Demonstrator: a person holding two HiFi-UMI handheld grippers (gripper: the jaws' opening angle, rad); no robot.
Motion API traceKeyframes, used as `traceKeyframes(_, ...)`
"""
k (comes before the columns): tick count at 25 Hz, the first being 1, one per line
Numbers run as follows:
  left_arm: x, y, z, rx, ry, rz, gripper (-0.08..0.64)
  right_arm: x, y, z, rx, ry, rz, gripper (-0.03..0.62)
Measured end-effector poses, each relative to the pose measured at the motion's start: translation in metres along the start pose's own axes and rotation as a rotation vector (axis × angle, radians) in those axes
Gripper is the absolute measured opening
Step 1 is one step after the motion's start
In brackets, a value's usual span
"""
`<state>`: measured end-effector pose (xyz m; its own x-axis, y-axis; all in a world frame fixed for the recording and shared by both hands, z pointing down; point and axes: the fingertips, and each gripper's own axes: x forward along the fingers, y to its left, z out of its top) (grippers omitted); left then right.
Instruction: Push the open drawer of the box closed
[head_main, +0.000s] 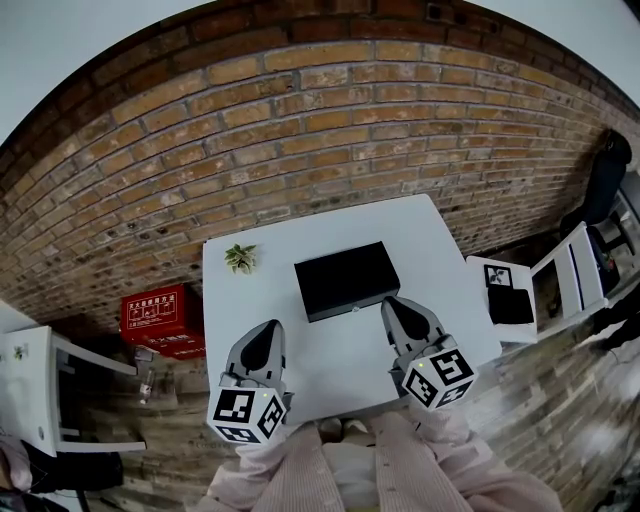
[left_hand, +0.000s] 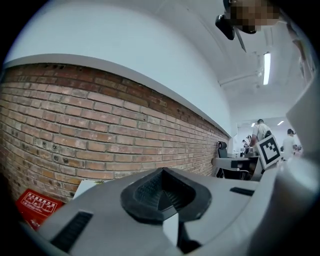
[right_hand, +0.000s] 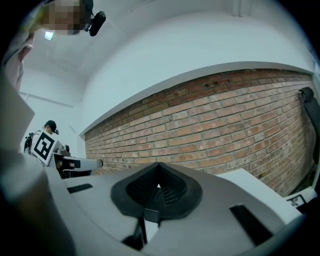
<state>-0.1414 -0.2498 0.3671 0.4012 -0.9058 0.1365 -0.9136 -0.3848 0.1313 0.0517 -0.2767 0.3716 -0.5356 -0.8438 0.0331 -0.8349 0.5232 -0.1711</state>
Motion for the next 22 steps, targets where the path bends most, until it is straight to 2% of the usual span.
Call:
traceKeyframes(5, -0.003, 0.005, 0.007, 0.007, -0.019, 0.019, -0.005, -0.004, -0.003, 0.014, -0.007, -0.036, -0.019, 0.003)
traceKeyframes(11, -0.004, 0.01, 0.01, 0.054, -0.026, 0.042, -0.005, -0.003, -0.005, 0.016, -0.021, -0.046, -0.025, 0.003)
traceKeyframes(22, -0.002, 0.014, 0.008, 0.038, -0.026, 0.063, -0.005, 0.001, -0.007, 0.014, -0.026, -0.034, -0.011, 0.002)
